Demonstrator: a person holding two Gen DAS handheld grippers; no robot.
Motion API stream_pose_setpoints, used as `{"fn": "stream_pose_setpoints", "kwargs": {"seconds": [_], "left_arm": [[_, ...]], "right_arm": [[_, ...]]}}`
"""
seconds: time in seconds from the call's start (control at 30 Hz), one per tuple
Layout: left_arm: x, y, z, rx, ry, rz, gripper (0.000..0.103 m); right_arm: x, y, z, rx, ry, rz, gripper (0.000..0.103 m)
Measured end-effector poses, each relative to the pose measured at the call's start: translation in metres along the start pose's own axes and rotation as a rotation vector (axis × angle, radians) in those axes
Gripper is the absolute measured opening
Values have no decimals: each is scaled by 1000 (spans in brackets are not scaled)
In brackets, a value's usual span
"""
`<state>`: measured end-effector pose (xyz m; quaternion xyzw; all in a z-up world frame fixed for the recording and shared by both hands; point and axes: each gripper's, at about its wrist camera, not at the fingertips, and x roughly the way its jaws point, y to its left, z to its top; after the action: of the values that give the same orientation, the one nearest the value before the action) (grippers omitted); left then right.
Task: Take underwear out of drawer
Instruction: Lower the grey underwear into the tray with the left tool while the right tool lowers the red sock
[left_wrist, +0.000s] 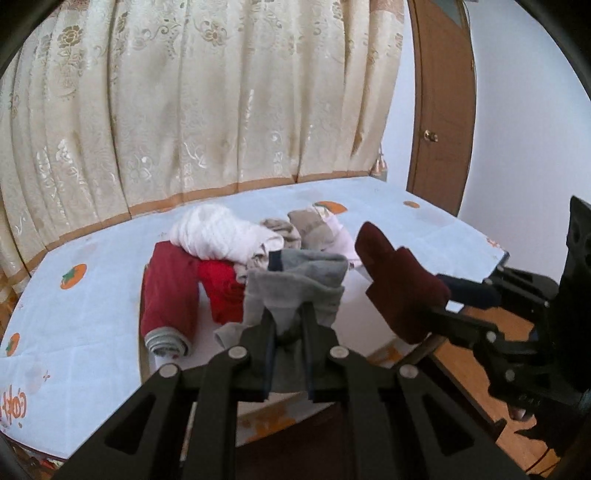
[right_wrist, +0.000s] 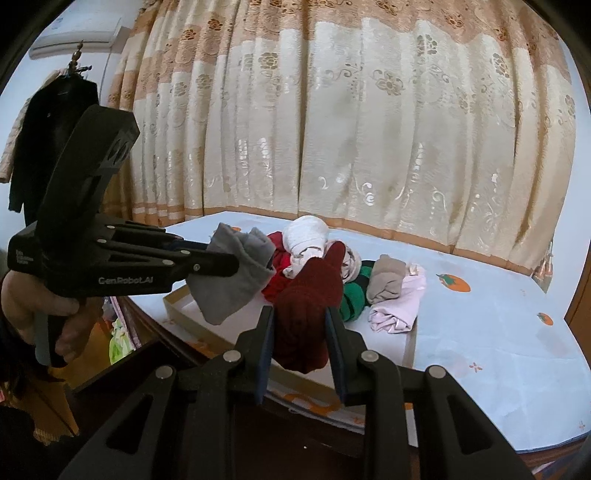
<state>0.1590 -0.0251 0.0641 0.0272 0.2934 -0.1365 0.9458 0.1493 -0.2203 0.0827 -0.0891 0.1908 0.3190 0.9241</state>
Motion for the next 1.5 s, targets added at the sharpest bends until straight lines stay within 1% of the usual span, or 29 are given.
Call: {"fn": "stream_pose_setpoints", "kwargs": {"seconds": [0.2,0.43,0.5,0.77,0.9,1.4,1.47,1.5], "left_arm": [[8,-6,10,11,-1,2,10],[26,-5,10,-12,19,-1,10],[34,-5,9,-15,30,1,10],[74,-1,0,-53,102,-11,10],[86,2,-3,-68,118,-14,10],[108,11,-14,-107,148,-37,11],[110,12,-15,-114,152,-40,11],[111,12,-17,-119,153,-38,14]], "right_arm": [[8,-6,9,8,3,-10,30],[26,-25,14,69,36,-14,30],[33,-30,14,85,57,-17,30],[64,-42,6,125,122,-12,30],[77,-44,1,138,152,-11,30],[101,-53,-13,158,206,-21,30],[101,-52,-15,157,209,-20,30],[102,-51,-15,156,211,-21,30]]}}
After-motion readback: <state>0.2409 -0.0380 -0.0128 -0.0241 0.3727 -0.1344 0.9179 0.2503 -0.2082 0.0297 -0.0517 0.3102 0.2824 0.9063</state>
